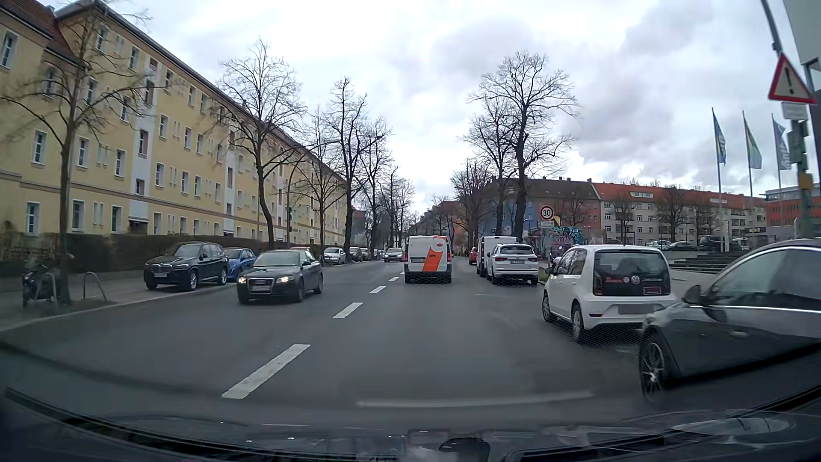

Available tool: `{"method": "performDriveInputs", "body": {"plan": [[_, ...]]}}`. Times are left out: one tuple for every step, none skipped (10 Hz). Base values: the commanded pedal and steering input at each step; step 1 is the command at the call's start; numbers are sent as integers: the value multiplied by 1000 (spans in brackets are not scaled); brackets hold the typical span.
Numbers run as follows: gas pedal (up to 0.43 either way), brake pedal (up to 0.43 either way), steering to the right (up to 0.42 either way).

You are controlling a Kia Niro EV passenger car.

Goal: Follow the waypoints while adhering to traffic rules and regulations

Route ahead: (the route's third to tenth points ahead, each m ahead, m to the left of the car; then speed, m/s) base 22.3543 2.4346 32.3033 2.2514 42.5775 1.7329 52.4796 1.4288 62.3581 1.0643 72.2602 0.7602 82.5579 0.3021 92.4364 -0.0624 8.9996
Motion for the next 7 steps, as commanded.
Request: {"method": "performDriveInputs", "body": {"plan": [[67,12,14],[67,12,12],[67,12,11],[59,12,8],[47,12,7],[39,12,7],[39,12,7]]}}
